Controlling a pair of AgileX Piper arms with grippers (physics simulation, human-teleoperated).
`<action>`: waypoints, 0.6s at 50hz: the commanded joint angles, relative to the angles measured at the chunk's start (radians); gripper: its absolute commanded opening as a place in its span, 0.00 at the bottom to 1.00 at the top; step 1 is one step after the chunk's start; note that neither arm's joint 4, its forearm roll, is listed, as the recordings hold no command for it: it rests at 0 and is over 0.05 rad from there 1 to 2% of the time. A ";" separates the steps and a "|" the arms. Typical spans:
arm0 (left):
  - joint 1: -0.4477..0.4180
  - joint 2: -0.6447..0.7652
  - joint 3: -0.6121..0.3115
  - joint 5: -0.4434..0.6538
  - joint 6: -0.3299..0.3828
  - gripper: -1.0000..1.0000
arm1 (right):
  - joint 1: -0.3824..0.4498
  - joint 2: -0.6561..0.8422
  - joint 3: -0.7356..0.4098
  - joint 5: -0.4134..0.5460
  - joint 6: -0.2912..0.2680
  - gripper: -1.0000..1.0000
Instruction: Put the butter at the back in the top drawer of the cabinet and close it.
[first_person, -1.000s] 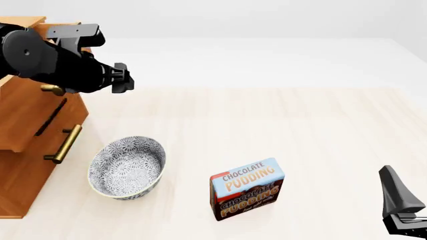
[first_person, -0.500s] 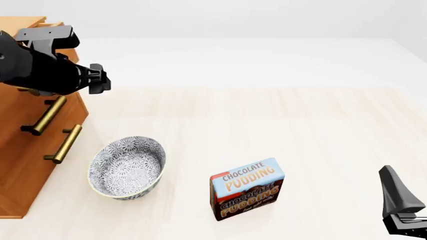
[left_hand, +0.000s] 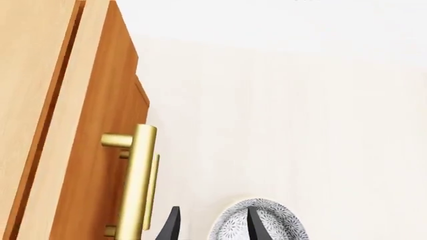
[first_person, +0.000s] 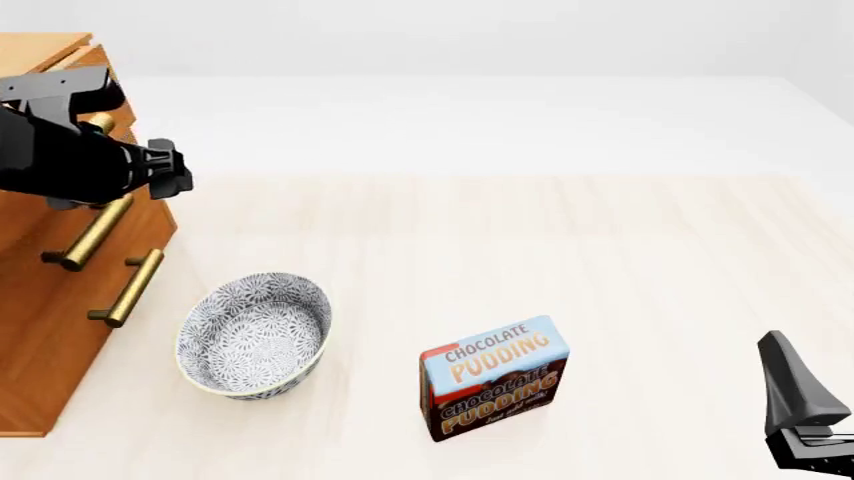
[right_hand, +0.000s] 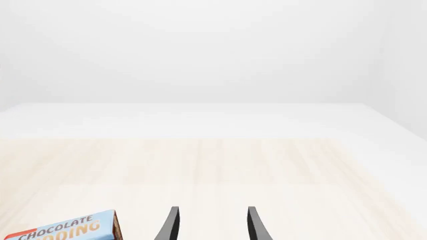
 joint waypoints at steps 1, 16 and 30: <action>0.041 0.001 0.035 -0.010 -0.017 1.00 | 0.000 0.000 0.000 0.000 0.000 1.00; 0.082 0.004 0.055 -0.037 -0.031 1.00 | 0.000 0.000 0.000 0.000 0.000 1.00; 0.136 -0.014 0.075 -0.042 -0.017 1.00 | 0.000 0.000 0.000 0.000 0.000 1.00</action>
